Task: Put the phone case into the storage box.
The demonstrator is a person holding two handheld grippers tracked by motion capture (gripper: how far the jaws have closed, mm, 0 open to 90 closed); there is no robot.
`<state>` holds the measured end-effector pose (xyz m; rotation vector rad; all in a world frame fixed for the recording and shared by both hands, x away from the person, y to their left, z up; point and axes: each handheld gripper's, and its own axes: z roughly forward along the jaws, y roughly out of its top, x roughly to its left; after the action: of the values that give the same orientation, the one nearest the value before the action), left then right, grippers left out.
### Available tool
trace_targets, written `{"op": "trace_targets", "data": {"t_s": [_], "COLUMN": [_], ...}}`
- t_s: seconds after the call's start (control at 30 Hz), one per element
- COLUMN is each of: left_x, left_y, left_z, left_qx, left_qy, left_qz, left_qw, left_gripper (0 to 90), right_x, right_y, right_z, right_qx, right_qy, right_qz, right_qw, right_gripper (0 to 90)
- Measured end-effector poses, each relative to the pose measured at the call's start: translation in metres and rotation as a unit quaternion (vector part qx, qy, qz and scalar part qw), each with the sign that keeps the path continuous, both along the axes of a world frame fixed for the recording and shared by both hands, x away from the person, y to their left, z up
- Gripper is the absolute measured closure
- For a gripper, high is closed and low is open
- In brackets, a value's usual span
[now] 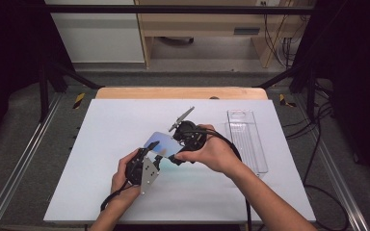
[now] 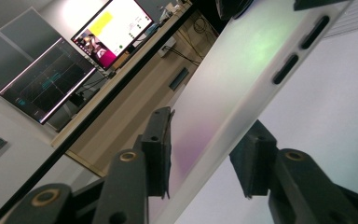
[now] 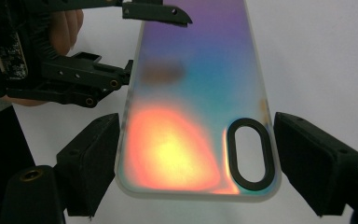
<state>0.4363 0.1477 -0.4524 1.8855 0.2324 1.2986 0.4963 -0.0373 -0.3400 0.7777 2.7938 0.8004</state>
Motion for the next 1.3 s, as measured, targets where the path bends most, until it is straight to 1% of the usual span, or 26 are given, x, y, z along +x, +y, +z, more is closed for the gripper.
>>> {"op": "trace_targets", "data": {"t_s": [0.1,0.17,0.23,0.33,0.4,0.43,0.47,0.5,0.53,0.6,0.67,0.7,0.77,0.83,0.93,1.0,1.03,1.13,1.17,1.2,1.23,1.3], "left_x": [-0.002,-0.002,-0.004,-0.005,-0.007,-0.007,-0.008,-0.008,-0.008,-0.008,-0.008,-0.008,-0.008,-0.008,-0.008,-0.008,-0.008,-0.007,-0.007,-0.006,-0.006,-0.004], "left_y": [-0.002,-0.002,-0.003,-0.004,-0.006,-0.006,-0.007,-0.008,-0.007,-0.007,-0.005,-0.004,-0.004,-0.004,-0.006,-0.006,-0.005,-0.003,-0.002,-0.001,0.0,0.004], "left_z": [-0.001,-0.002,-0.003,-0.004,-0.006,-0.006,-0.007,-0.008,-0.008,-0.007,-0.007,-0.007,-0.008,-0.01,-0.011,-0.01,-0.01,-0.008,-0.007,-0.007,-0.006,-0.005], "left_qx": [0.014,0.02,0.03,0.042,0.056,0.059,0.069,0.074,0.07,0.068,0.061,0.061,0.06,0.063,0.067,0.066,0.062,0.048,0.045,0.039,0.036,0.023], "left_qy": [-0.013,-0.016,-0.02,-0.026,-0.028,-0.029,-0.027,-0.025,-0.021,-0.018,-0.01,-0.008,-0.006,-0.005,-0.003,-0.002,-0.003,0.003,0.005,0.008,0.01,0.016], "left_qz": [0.004,0.003,0.004,-0.002,-0.007,-0.008,-0.01,-0.014,-0.015,-0.016,-0.014,-0.012,-0.011,-0.01,-0.008,-0.005,-0.004,0.0,0.001,0.003,0.005,0.009], "left_qw": [0.9998,0.9997,0.9993,0.9988,0.998,0.9978,0.9972,0.9968,0.9972,0.9974,0.998,0.998,0.9981,0.998,0.9977,0.9978,0.9981,0.9988,0.999,0.9992,0.9993,0.9996], "left_gripper": [64.5,65.8,67.5,70.5,73.4,76.1,77.7,79.7,80.5,80.7,80.8,80.9,80.9,80.9,80.9,80.9,80.9,81.0,80.9,80.9,80.9,80.9], "right_x": [0.0,0.001,0.001,0.003,0.004,0.006,0.006,0.007,0.009,0.011,0.012,0.013,0.014,0.014,0.014,0.013,0.013,0.012,0.011,0.011,0.01,0.009], "right_y": [0.0,-0.001,-0.001,-0.002,-0.003,-0.005,-0.005,-0.007,-0.009,-0.012,-0.015,-0.017,-0.019,-0.021,-0.025,-0.027,-0.029,-0.034,-0.035,-0.037,-0.039,-0.042], "right_z": [-0.001,-0.001,-0.002,-0.002,-0.002,-0.002,-0.002,-0.001,0.0,-0.001,-0.003,-0.004,-0.005,-0.005,-0.002,0.001,0.002,0.005,0.006,0.007,0.008,0.01], "right_qx": [0.003,0.004,0.005,0.008,0.015,0.024,0.028,0.037,0.058,0.071,0.089,0.102,0.12,0.136,0.155,0.166,0.17,0.181,0.187,0.19,0.192,0.198], "right_qy": [0.003,0.007,0.01,0.021,0.029,0.037,0.039,0.044,0.045,0.051,0.052,0.048,0.044,0.035,0.022,0.014,0.009,-0.009,-0.016,-0.02,-0.031,-0.043], "right_qz": [-0.001,-0.002,-0.004,-0.005,-0.005,-0.009,-0.011,-0.016,-0.023,-0.028,-0.031,-0.032,-0.036,-0.042,-0.048,-0.054,-0.057,-0.066,-0.07,-0.072,-0.074,-0.079], "right_qw": [1.0,1.0,0.9999,0.9997,0.9995,0.999,0.9988,0.9982,0.997,0.9958,0.9942,0.9931,0.9911,0.9892,0.9865,0.9845,0.9838,0.9812,0.9797,0.9789,0.978,0.9762], "right_gripper": [17.7,17.7,17.6,17.6,17.5,17.4,17.4,17.3,17.4,17.2,17.0,16.1,14.3,13.5,12.0,11.6,10.7,9.2,8.9,8.9,8.8,8.2]}}
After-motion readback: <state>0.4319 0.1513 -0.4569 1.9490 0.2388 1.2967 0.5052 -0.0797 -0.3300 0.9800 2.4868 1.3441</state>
